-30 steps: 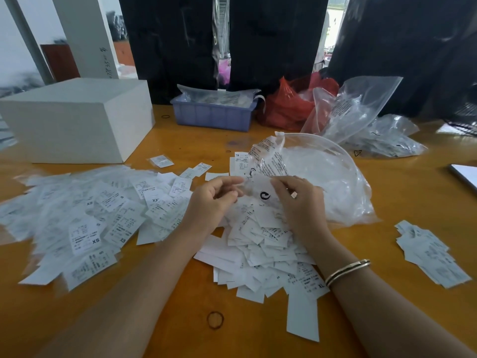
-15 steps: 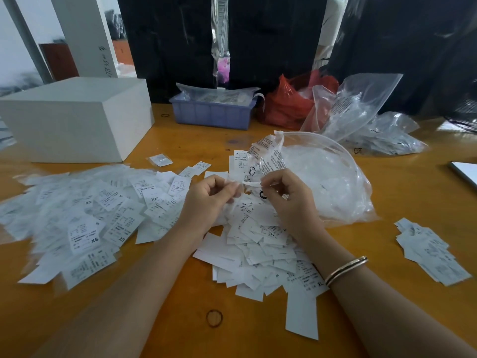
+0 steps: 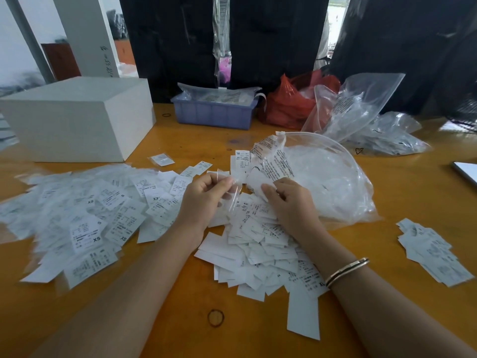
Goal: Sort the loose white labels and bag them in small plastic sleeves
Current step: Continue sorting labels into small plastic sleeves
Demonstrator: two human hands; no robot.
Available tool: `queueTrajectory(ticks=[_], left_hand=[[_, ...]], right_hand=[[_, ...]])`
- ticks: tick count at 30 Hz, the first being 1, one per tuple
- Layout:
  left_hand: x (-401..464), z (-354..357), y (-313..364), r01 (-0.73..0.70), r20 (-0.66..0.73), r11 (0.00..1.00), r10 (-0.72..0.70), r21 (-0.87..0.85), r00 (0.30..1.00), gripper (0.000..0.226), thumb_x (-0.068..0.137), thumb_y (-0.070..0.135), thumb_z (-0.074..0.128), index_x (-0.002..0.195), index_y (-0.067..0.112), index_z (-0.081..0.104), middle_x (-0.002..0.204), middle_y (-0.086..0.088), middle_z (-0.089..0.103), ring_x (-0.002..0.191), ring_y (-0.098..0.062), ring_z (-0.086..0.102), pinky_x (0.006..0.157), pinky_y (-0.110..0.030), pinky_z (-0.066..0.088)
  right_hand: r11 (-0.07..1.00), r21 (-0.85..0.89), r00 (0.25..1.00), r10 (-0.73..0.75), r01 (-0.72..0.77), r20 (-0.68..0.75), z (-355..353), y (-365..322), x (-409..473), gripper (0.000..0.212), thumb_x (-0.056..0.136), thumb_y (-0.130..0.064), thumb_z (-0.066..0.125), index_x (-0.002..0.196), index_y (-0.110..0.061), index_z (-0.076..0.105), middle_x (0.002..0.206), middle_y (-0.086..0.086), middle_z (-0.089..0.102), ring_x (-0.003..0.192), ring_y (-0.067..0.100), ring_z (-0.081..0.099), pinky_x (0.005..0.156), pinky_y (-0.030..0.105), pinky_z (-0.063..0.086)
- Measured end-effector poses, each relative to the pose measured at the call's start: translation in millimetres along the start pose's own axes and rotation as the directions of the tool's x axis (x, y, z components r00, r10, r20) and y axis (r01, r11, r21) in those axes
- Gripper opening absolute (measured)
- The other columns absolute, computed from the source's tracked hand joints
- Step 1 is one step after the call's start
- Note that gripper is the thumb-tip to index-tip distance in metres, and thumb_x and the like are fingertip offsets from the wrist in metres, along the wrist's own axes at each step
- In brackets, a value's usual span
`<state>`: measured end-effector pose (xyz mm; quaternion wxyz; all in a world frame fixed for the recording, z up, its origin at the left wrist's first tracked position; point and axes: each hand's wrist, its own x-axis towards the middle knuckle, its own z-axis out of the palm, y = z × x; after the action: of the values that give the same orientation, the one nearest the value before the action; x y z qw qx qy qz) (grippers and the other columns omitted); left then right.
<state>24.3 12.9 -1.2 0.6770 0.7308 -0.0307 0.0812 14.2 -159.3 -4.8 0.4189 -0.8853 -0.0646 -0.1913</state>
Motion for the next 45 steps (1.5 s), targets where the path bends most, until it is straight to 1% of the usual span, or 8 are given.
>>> queueTrajectory(ticks=[4, 8, 14, 24, 31, 39, 42, 45], left_hand=[[-1.1, -0.2, 0.4, -0.016, 0.003, 1.000, 0.016, 0.002, 1.000, 0.008, 0.090, 0.023, 0.062, 0.092, 0.019, 0.069, 0.082, 0.011, 0.073, 0.069, 0.003, 0.064, 0.059, -0.013, 0.047], [-2.1, -1.7, 2.9, 0.005, 0.055, 0.998, -0.002, -0.059, 0.999, 0.009, 0.090, 0.020, 0.061, 0.086, 0.020, 0.069, 0.083, 0.008, 0.073, 0.073, 0.001, 0.065, 0.063, -0.017, 0.048], [-4.7, -3.9, 9.0, 0.178, 0.373, 0.919, -0.036, -0.352, 0.927, 0.006, 0.076, 0.020, 0.066, 0.070, 0.021, 0.069, 0.107, -0.006, 0.072, 0.099, -0.015, 0.068, 0.078, -0.025, 0.056], [-3.6, -3.0, 8.7, 0.053, 0.236, 0.980, -0.006, -0.191, 0.972, 0.002, 0.070, 0.029, 0.073, 0.068, 0.030, 0.072, 0.094, 0.002, 0.074, 0.088, -0.010, 0.066, 0.072, -0.020, 0.053], [-1.1, -6.7, 4.5, 0.072, 0.078, 0.971, -0.056, -0.228, 0.995, 0.011, 0.088, 0.018, 0.064, 0.097, 0.022, 0.069, 0.079, 0.005, 0.072, 0.066, -0.005, 0.064, 0.061, -0.021, 0.053], [4.7, -10.5, 5.6, 0.127, 0.060, 0.919, -0.113, -0.373, 0.992, 0.036, 0.088, -0.004, 0.055, 0.111, 0.023, 0.058, 0.090, -0.007, 0.072, 0.081, -0.016, 0.071, 0.064, -0.022, 0.055], [5.4, -11.4, 6.3, 0.145, 0.093, 0.898, -0.117, -0.415, 0.989, 0.031, 0.088, 0.001, 0.059, 0.111, 0.022, 0.060, 0.086, -0.006, 0.074, 0.081, -0.016, 0.072, 0.065, -0.023, 0.056], [6.1, -10.3, 6.3, 0.179, 0.061, 0.900, -0.168, -0.398, 0.984, 0.014, 0.087, 0.015, 0.065, 0.097, 0.022, 0.070, 0.079, 0.001, 0.074, 0.077, -0.009, 0.071, 0.061, -0.021, 0.055]], right_hand=[[0.993, 0.080, 0.994, -0.087, 0.092, -0.065, -1.8, -1.7, -0.9, 0.014, 0.090, -0.014, 0.061, 0.084, -0.016, 0.073, 0.092, -0.012, 0.049, 0.071, -0.001, 0.047, 0.064, 0.011, 0.038], [0.948, 0.267, 0.980, -0.140, 0.173, -0.140, -5.6, -5.2, -5.1, 0.071, 0.068, 0.024, 0.051, 0.075, -0.045, 0.068, 0.104, -0.015, 0.048, 0.087, -0.007, 0.048, 0.071, 0.006, 0.042], [0.930, 0.361, 0.998, -0.046, 0.060, -0.048, -7.3, -3.8, -4.6, 0.068, 0.077, 0.020, 0.042, 0.087, -0.042, 0.066, 0.089, -0.035, 0.065, 0.074, -0.014, 0.058, 0.064, 0.004, 0.043], [0.669, 0.743, 0.995, -0.051, -0.028, 0.083, -7.6, -3.8, -3.1, 0.036, 0.087, -0.019, 0.040, 0.105, -0.026, 0.071, 0.100, -0.006, 0.067, 0.099, 0.013, 0.061, 0.085, 0.025, 0.049], [0.906, 0.420, 0.996, 0.007, -0.043, 0.087, -4.6, -4.0, -1.8, 0.045, 0.092, 0.002, 0.050, 0.102, -0.041, 0.062, 0.101, -0.010, 0.060, 0.077, 0.001, 0.063, 0.062, 0.017, 0.050], [0.979, 0.115, 0.951, -0.190, 0.166, 0.245, -4.9, -16.9, -12.0, 0.039, 0.091, -0.031, 0.037, 0.122, -0.025, 0.060, 0.094, -0.016, 0.059, 0.088, -0.005, 0.053, 0.077, 0.011, 0.039], [0.986, 0.003, 0.944, -0.162, 0.168, 0.288, -4.7, -16.2, -11.8, 0.029, 0.090, -0.015, 0.046, 0.106, -0.026, 0.067, 0.084, -0.010, 0.056, 0.082, 0.002, 0.049, 0.090, 0.033, 0.037], [0.984, 0.051, 0.955, -0.180, 0.172, 0.235, -6.1, -14.7, -13.1, 0.025, 0.095, -0.022, 0.044, 0.091, -0.024, 0.070, 0.077, -0.014, 0.056, 0.087, -0.001, 0.047, 0.090, 0.029, 0.024]])
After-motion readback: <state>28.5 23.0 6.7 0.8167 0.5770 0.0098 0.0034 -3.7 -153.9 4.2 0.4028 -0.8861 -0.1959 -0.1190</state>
